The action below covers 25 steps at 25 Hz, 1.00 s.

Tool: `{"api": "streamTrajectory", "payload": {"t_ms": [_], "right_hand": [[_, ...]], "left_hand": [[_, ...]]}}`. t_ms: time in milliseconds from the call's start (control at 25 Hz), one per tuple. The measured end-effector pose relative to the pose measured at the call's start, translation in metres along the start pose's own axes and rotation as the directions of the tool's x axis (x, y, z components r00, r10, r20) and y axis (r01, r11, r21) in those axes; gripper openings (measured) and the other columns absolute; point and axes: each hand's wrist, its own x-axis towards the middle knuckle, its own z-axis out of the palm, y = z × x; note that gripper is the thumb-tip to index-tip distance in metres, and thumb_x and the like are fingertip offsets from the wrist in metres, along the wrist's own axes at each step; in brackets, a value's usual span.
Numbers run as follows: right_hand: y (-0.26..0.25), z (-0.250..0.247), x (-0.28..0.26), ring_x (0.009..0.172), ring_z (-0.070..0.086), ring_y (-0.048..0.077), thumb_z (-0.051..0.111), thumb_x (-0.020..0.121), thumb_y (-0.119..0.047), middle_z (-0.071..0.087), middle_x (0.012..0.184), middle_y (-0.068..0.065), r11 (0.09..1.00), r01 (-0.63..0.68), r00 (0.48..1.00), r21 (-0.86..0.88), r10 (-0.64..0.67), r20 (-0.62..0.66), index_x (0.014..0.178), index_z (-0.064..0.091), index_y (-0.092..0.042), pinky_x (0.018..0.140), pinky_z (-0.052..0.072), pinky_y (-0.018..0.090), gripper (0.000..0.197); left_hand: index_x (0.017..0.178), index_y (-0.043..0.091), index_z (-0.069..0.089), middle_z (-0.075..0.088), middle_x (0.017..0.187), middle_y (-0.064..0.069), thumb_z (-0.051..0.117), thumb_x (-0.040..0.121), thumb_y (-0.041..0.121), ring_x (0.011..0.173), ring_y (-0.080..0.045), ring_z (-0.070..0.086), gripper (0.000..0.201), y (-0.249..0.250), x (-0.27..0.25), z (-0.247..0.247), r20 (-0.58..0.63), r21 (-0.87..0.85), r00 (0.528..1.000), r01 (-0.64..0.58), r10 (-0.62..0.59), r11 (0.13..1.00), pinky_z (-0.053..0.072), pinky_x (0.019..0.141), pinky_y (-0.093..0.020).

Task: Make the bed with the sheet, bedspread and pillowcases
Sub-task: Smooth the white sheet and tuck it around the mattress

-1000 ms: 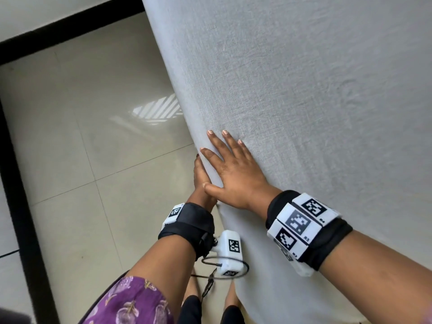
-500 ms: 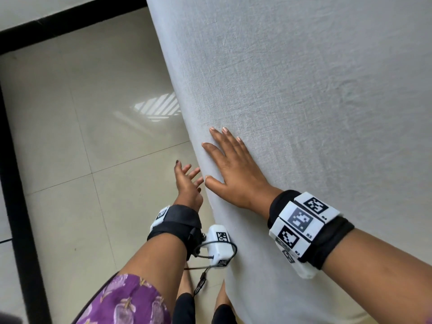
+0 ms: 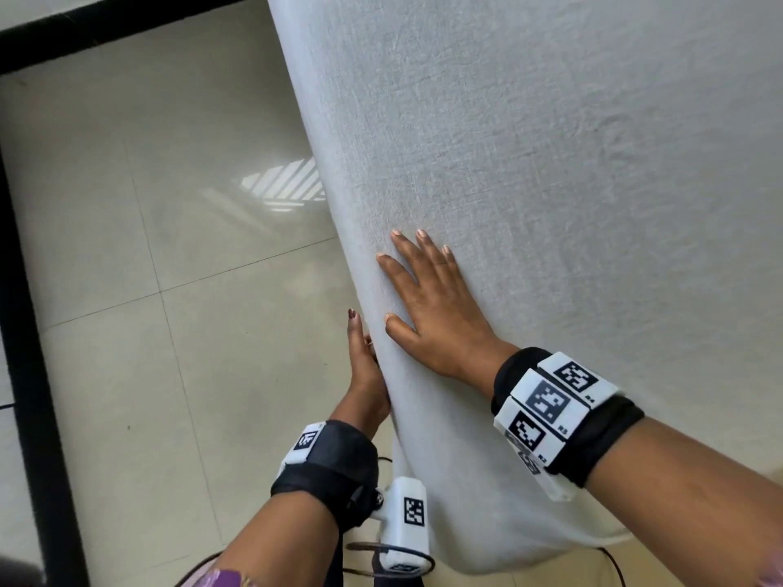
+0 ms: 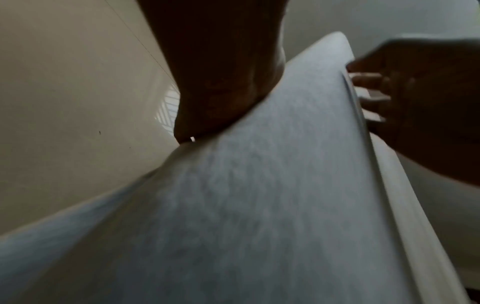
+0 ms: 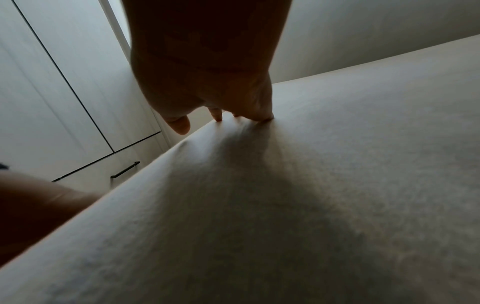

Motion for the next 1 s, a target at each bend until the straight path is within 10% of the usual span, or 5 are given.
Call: {"api": "streamTrajectory", "payload": {"t_ms": [160,320,440,800,1000], "right_hand": [[0.000,0.001,-0.001,0.147,-0.010,0.025,0.013,0.076,-0.050,0.001,0.161,0.003,1.000,0.008,1.000,0.004,-0.008,0.009,0.151,0.020,-0.019,0.117,-0.011,0.042,0.082],[0.001,-0.004,-0.013,0.147,-0.013,0.021,0.019,0.082,-0.045,-0.004,0.161,0.001,1.000,0.011,0.997,-0.003,-0.010,0.071,0.152,0.015,-0.020,0.118,-0.012,0.039,0.074],[0.003,-0.002,-0.028,0.147,-0.013,0.020,0.013,0.081,-0.048,-0.004,0.161,0.001,1.000,0.008,0.996,-0.011,-0.007,0.091,0.152,0.014,-0.020,0.119,-0.009,0.039,0.076],[0.010,0.014,-0.048,0.147,-0.010,0.019,0.011,0.078,-0.051,-0.002,0.161,0.002,1.000,0.020,0.998,-0.010,-0.019,0.057,0.153,0.013,-0.019,0.120,-0.005,0.037,0.081],[-0.001,0.020,-0.050,0.146,-0.015,0.024,0.007,0.072,-0.054,-0.008,0.161,0.005,0.997,-0.002,0.998,-0.083,0.007,0.062,0.153,0.006,-0.018,0.118,-0.011,0.041,0.088]], "left_hand": [[0.110,0.015,0.055,0.073,0.080,-0.007,0.034,0.087,0.074,0.092,-0.028,0.064,0.067,-0.007,0.008,-0.010,-0.095,-0.021,0.995,-0.033,0.031,0.999,0.047,0.092,-0.043],[0.100,0.029,0.059,0.067,0.107,-0.005,0.043,0.090,0.062,0.100,-0.025,0.062,0.038,-0.004,0.002,-0.002,-0.158,0.233,0.975,-0.116,0.155,0.966,0.048,0.094,-0.044],[0.084,0.023,0.058,0.064,0.093,-0.005,0.042,0.095,0.053,0.087,-0.023,0.061,0.036,-0.023,-0.010,-0.007,-0.297,0.165,0.944,-0.096,0.142,0.982,0.050,0.082,-0.037],[0.102,0.012,0.072,0.068,0.113,-0.019,0.038,0.087,0.068,0.113,-0.039,0.059,0.067,-0.085,-0.028,-0.034,-0.139,0.036,0.990,0.033,-0.027,0.999,0.044,0.100,-0.047],[0.112,0.010,0.067,0.068,0.107,-0.019,0.037,0.091,0.061,0.100,-0.031,0.065,0.062,-0.074,-0.035,-0.026,0.013,-0.037,0.999,0.050,-0.050,0.998,0.049,0.093,-0.043]]}}
